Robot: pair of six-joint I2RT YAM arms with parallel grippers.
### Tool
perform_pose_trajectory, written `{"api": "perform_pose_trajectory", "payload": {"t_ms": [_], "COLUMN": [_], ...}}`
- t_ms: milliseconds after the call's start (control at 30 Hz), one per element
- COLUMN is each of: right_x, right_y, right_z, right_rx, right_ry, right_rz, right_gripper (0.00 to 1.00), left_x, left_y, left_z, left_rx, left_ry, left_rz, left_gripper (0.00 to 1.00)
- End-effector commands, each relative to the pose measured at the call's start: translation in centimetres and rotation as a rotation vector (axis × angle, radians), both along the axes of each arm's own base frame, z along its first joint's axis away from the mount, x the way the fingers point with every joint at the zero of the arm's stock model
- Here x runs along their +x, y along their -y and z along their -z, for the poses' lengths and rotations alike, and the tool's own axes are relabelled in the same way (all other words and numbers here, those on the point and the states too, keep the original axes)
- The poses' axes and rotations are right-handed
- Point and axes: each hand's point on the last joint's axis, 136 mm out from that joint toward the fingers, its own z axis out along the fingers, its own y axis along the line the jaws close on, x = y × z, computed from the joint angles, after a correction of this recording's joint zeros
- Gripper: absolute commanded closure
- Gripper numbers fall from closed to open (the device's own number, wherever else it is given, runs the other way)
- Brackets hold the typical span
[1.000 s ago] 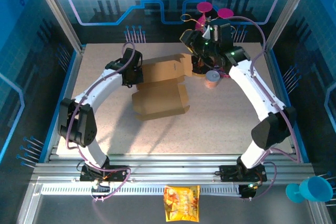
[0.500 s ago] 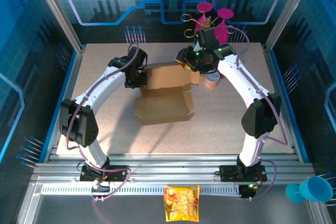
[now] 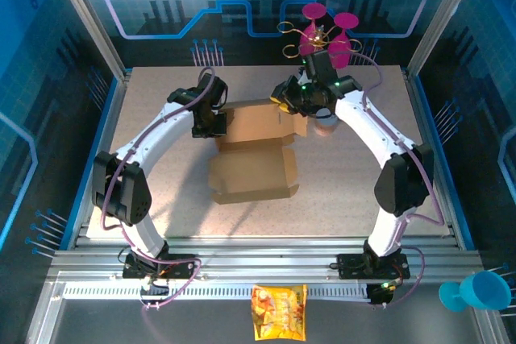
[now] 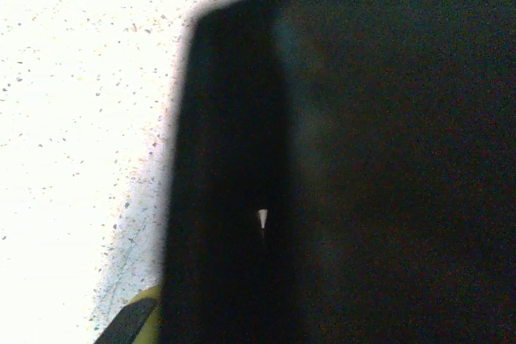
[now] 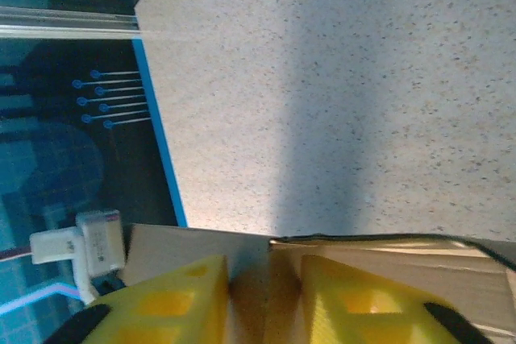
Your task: Fold the paper box
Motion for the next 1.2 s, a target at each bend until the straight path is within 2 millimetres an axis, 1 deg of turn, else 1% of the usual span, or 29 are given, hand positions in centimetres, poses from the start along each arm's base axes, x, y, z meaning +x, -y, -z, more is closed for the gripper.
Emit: {"api": "perform_pose_trajectory", "payload": {"t_ms": [0, 33, 100, 167, 233, 267, 333, 367, 400, 467, 567, 667, 733, 800, 867, 900, 1000, 1167], "right_x": [-0.3, -0.3, -0.2, -0.1, -0.2, -0.2, -0.2, -0.3, -0.4, -1.2, -3.4, -6.1, -7.3, -7.9, -7.9, -7.8, -6.9, -5.4], "right_y": [-0.8, -0.8, -0.8, -0.6, -0.3, -0.2, 0.5, 1.0, 1.6, 3.2, 6.2, 8.5, 9.4, 9.9, 9.9, 9.9, 10.0, 9.6], "right_z": [-3.1, -3.1, -3.3, -3.4, -3.6, -3.8, -4.3, -4.7, -5.3, -6.1, -5.9, -2.8, -0.9, 1.5, 3.2, 3.8, 5.2, 7.1], "right_rx": [0.113, 0.124, 0.141, 0.146, 0.149, 0.151, 0.147, 0.141, 0.128, 0.089, 0.014, -0.054, -0.096, -0.14, -0.175, -0.199, -0.22, -0.247], "right_ry": [0.018, 0.011, 0.003, 0.0, 0.004, 0.009, 0.027, 0.048, 0.079, 0.136, 0.202, 0.194, 0.179, 0.137, 0.109, 0.102, 0.095, 0.055], "right_rz": [0.025, 0.033, 0.05, 0.066, 0.08, 0.083, 0.094, 0.104, 0.116, 0.136, 0.187, 0.224, 0.228, 0.224, 0.21, 0.209, 0.223, 0.231], "right_gripper": [0.81, 0.86, 0.9, 0.96, 0.97, 0.93, 0.75, 0.67, 0.61, 0.56, 0.56, 0.64, 0.74, 0.85, 0.9, 0.91, 0.89, 0.88], "left_x": [0.4, 0.4, 0.4, 0.4, 0.5, 0.5, 0.5, 0.5, 0.5, 0.5, 0.6, 0.6, 0.6, 0.6, 0.6, 0.7, 0.8, 0.9], "left_y": [1.1, 1.2, 1.2, 1.2, 1.2, 1.2, 1.2, 1.1, 1.0, 0.8, 0.8, 0.7, 0.7, 0.7, 0.7, 0.7, 0.8, 0.9], "left_z": [-1.5, -1.6, -1.8, -2.0, -2.3, -2.5, -2.7, -2.8, -3.0, -3.2, -3.6, -3.7, -3.8, -3.9, -4.1, -4.2, -4.5, -4.8], "left_rx": [-0.048, -0.05, -0.054, -0.056, -0.06, -0.062, -0.064, -0.062, -0.06, -0.055, -0.055, -0.05, -0.046, -0.045, -0.046, -0.049, -0.051, -0.057], "left_ry": [0.027, 0.029, 0.037, 0.039, 0.042, 0.044, 0.041, 0.041, 0.041, 0.041, 0.045, 0.038, 0.033, 0.027, 0.029, 0.031, 0.029, 0.03], "left_rz": [0.012, 0.012, 0.01, 0.008, 0.005, 0.002, -0.005, -0.011, -0.018, -0.024, -0.026, -0.029, -0.029, -0.031, -0.034, -0.034, -0.033, -0.034], "left_gripper": [1.0, 1.0, 1.0, 1.0, 1.0, 1.0, 1.0, 1.0, 1.0, 1.0, 1.0, 1.0, 1.0, 1.0, 1.0, 1.0, 1.0, 1.0]}}
